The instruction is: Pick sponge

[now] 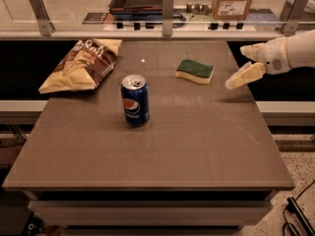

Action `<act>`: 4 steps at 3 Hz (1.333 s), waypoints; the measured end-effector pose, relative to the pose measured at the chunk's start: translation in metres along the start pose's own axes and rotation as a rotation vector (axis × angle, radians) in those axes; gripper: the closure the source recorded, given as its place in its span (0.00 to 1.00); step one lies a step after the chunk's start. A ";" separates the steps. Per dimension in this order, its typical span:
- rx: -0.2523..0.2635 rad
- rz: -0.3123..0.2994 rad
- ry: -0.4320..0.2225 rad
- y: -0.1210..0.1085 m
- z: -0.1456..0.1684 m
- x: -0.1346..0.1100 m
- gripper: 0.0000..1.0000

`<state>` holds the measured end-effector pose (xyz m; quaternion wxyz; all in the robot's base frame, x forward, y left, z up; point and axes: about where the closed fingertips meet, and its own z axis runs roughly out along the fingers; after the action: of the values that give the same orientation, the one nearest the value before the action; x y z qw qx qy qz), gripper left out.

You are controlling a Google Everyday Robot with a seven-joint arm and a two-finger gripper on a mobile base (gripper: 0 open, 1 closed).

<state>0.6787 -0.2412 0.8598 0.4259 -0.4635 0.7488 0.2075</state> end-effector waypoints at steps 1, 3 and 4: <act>-0.025 0.013 -0.001 0.001 0.012 0.002 0.00; -0.071 0.024 -0.013 0.007 0.041 0.000 0.00; -0.102 0.024 -0.039 0.010 0.060 -0.003 0.00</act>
Offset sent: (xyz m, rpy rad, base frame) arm 0.0111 0.0259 -0.0194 0.0258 0.0506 0.0345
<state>0.6977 -0.1927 0.8280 0.4139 -0.4712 0.7344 0.2595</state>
